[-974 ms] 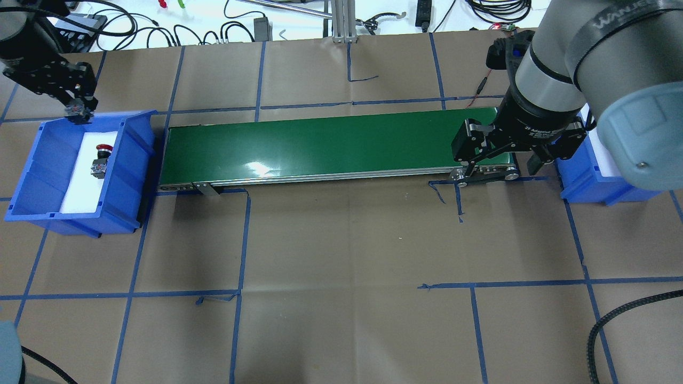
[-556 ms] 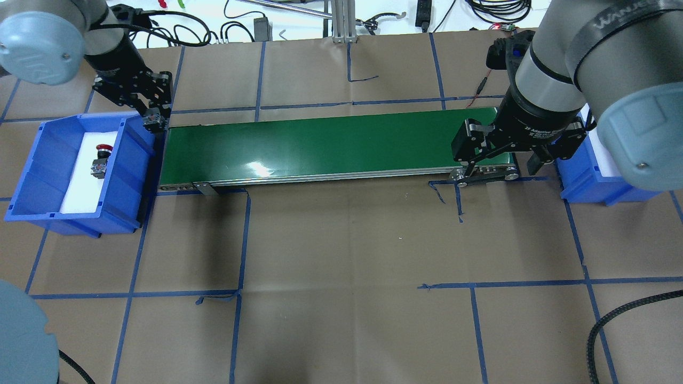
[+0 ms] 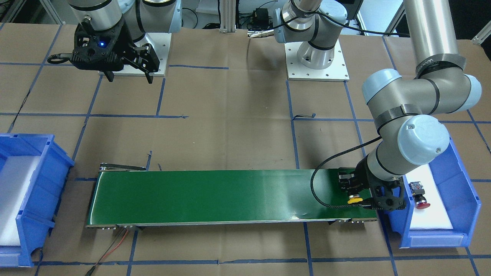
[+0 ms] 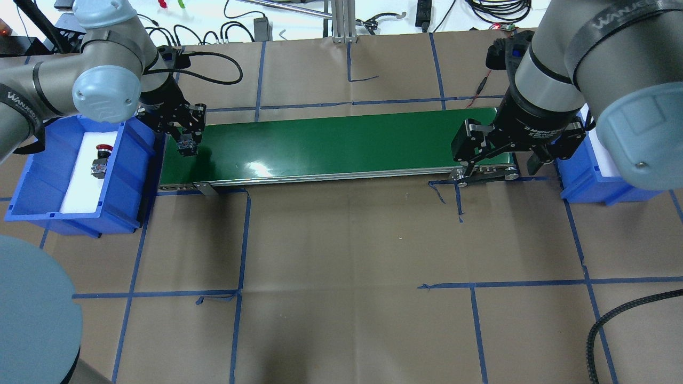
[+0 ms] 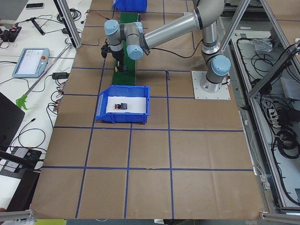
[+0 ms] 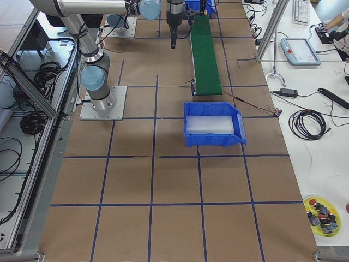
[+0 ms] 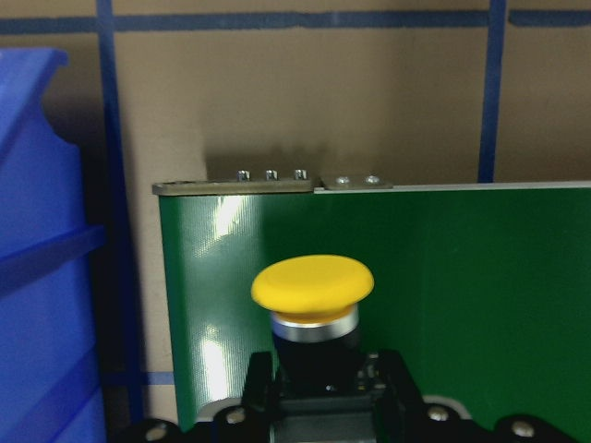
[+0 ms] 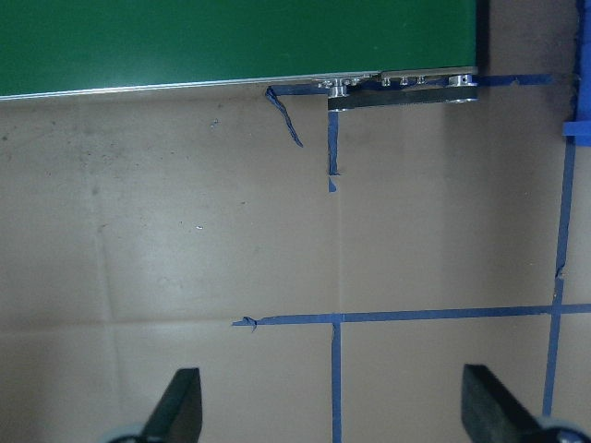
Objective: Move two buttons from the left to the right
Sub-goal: 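Carry the yellow button onto the green belt and release it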
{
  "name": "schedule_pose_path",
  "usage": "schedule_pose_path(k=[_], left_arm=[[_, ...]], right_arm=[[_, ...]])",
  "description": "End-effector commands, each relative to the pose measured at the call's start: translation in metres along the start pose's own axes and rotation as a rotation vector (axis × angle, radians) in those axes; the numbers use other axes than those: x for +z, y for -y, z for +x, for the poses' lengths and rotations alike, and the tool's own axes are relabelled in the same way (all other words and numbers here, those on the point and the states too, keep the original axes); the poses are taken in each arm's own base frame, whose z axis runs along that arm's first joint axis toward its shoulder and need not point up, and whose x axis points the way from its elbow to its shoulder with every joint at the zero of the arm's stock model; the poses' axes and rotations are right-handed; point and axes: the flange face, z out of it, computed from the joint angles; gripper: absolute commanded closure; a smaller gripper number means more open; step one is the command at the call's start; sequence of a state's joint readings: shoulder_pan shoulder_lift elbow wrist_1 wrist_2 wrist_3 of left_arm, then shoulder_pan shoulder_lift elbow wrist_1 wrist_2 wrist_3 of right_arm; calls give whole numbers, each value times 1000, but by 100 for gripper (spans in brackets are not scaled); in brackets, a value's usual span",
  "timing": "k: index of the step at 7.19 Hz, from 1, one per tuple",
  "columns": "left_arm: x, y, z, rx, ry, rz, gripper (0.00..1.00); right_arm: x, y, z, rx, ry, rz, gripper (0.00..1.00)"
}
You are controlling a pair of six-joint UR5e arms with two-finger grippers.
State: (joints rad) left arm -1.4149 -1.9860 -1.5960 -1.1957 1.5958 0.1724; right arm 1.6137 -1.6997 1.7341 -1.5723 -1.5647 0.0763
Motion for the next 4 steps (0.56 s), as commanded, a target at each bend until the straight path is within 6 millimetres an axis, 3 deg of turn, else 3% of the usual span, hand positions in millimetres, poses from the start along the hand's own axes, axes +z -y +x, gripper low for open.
schedule_pose_path(k=[1,2,3,4], left_arm=[[24,-3,4,13,-9,-22,100],[25,-2,8,22,-10,-22,98],[22,-1,10,25,-8,-15,27],[16,0,9,17,-6,-3,0]], right_arm=[[0,0,0,-1,0,-1,0],[0,0,0,-1,0,-1,0],[0,0,0,-1,0,-1,0],[0,0,0,-1,0,1,0]])
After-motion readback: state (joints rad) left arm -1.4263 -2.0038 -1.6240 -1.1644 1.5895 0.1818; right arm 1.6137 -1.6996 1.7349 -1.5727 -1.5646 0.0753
